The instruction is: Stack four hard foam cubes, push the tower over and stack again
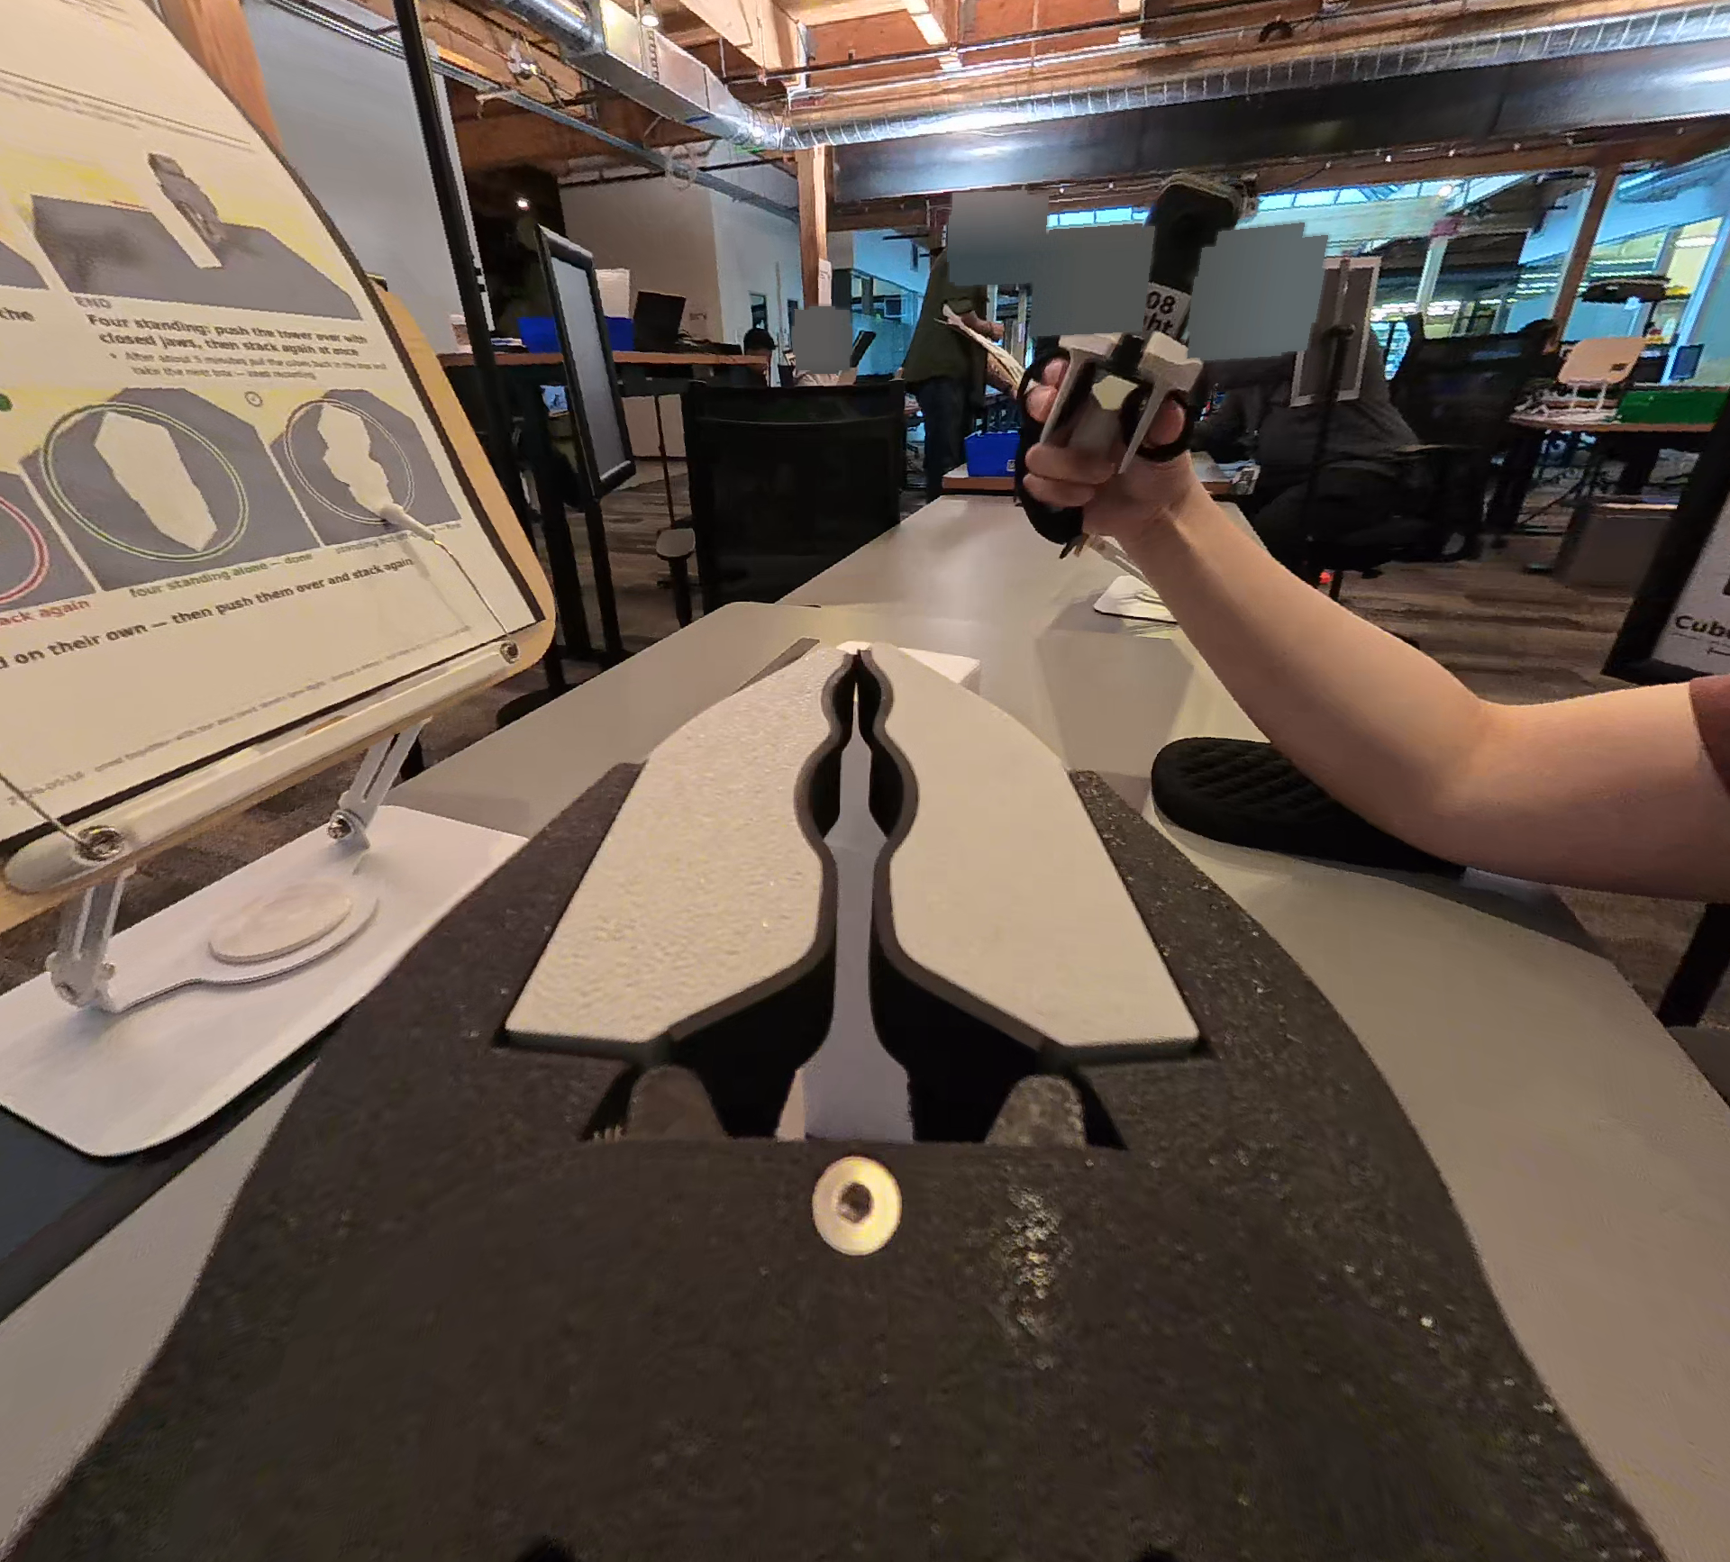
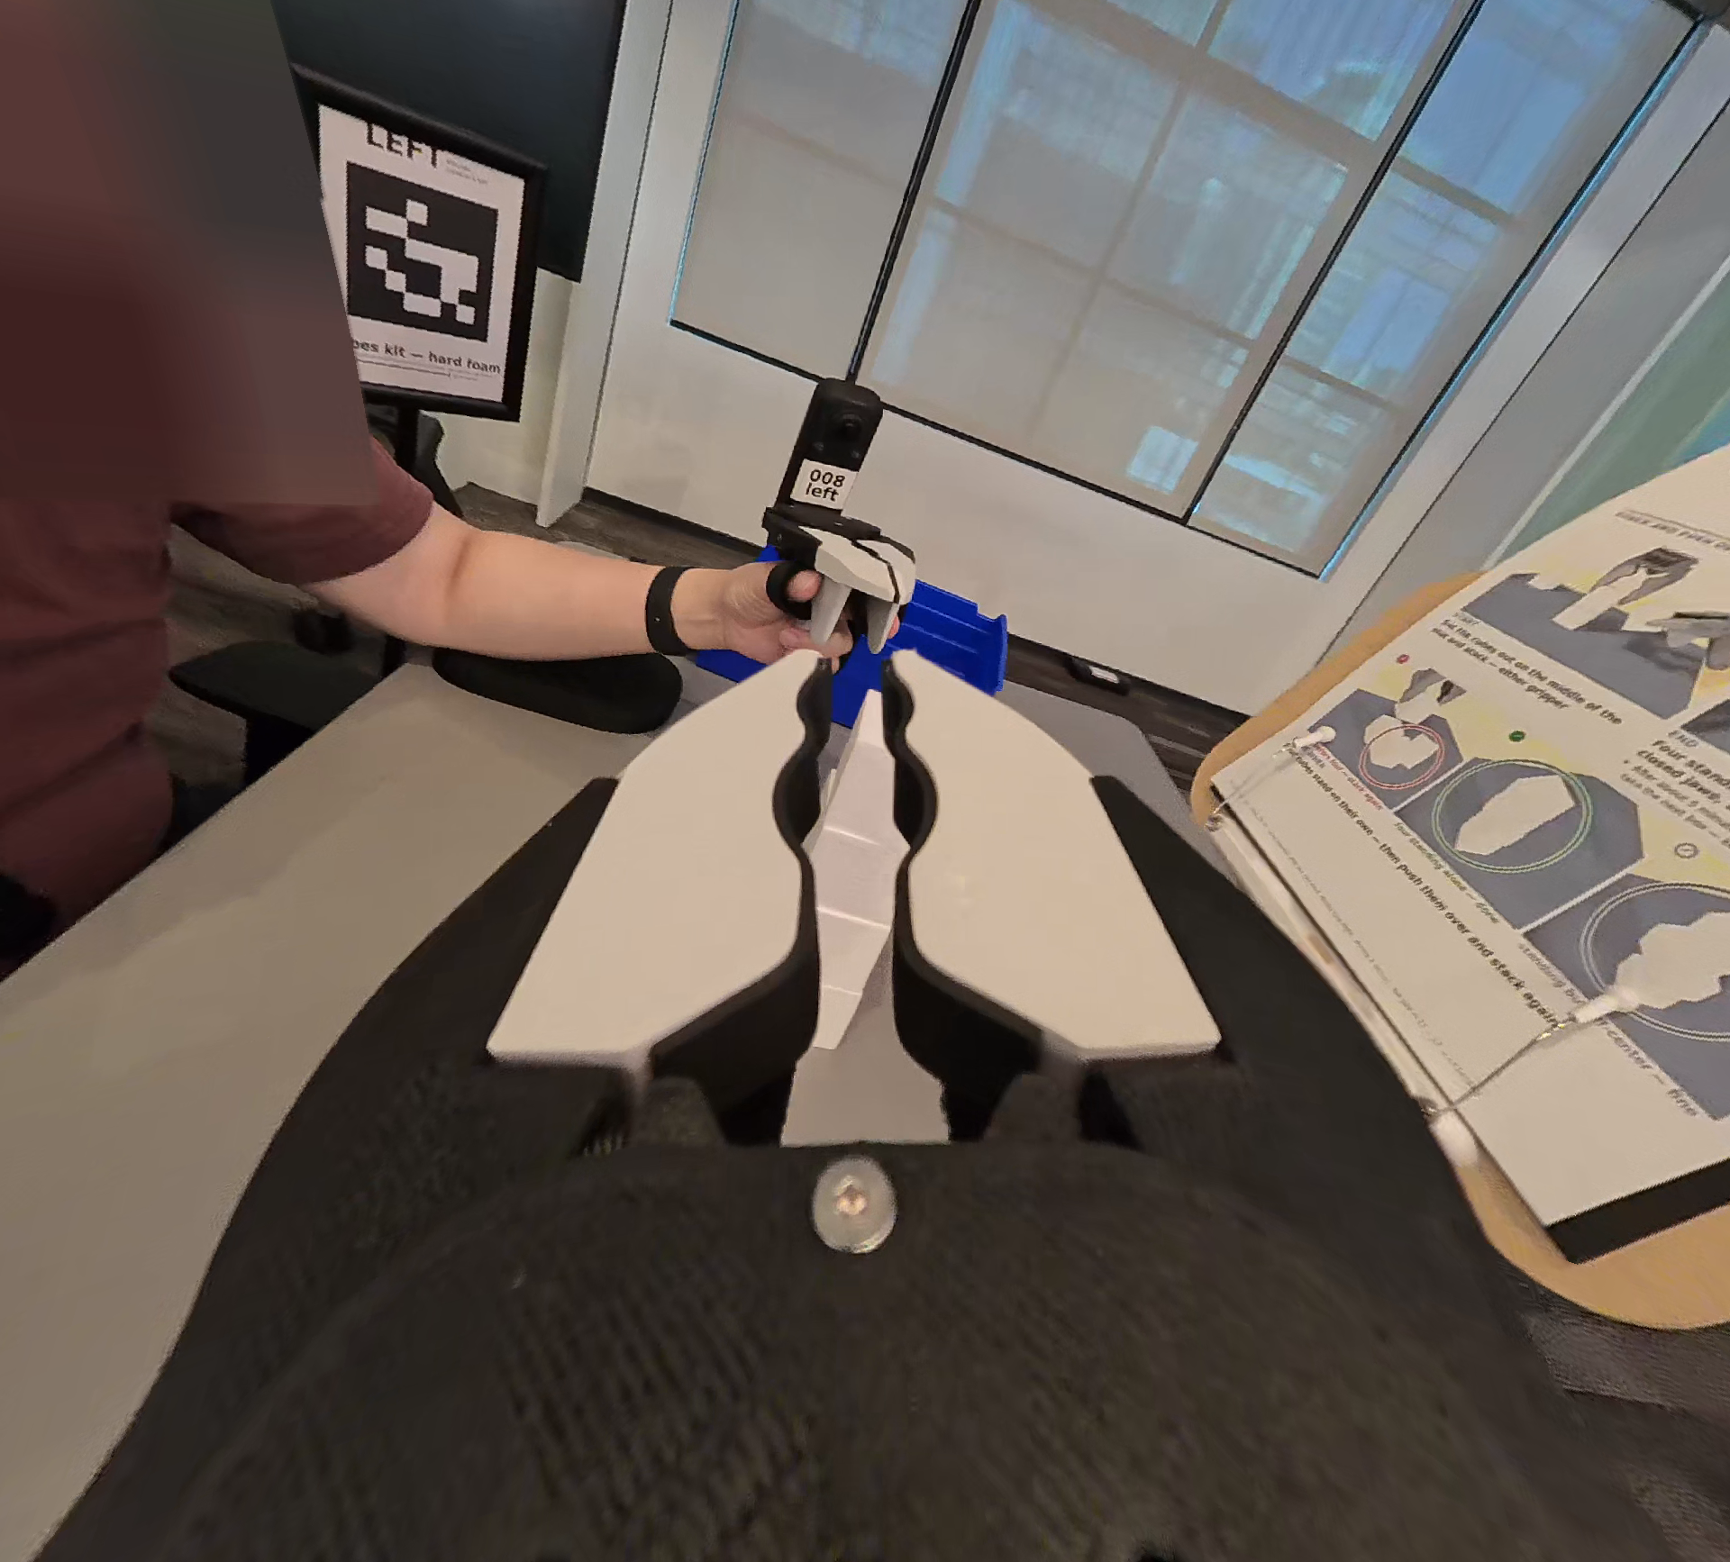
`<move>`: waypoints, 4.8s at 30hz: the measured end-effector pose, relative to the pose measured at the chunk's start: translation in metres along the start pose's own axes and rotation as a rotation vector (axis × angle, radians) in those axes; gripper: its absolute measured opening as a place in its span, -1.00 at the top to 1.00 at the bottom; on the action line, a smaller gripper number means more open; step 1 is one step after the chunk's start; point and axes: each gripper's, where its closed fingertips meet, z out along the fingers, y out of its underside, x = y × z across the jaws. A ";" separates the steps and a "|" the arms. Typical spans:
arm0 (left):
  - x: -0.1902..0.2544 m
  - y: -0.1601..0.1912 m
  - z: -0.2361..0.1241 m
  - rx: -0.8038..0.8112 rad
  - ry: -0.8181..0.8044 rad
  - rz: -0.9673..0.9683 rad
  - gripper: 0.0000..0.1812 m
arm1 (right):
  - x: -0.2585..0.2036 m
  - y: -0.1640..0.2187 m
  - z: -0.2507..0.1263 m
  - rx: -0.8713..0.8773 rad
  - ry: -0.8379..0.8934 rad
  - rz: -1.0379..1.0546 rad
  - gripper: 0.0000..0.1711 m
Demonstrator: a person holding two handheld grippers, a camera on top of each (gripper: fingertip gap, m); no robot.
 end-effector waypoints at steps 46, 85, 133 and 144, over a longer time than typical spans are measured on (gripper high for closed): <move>0.027 0.106 0.087 -0.490 0.028 0.063 1.00 | 0.054 0.088 -0.071 -0.425 0.326 0.123 1.00; 0.005 0.141 0.028 -0.668 0.044 0.003 1.00 | 0.025 0.047 -0.047 -0.031 0.007 0.267 1.00; 0.014 0.128 0.044 -0.553 0.000 0.063 0.70 | 0.067 0.144 -0.081 -0.820 0.503 0.308 0.54; 0.012 0.188 0.037 -0.698 0.057 0.111 0.20 | 0.002 0.228 -0.051 -1.245 0.167 0.424 0.11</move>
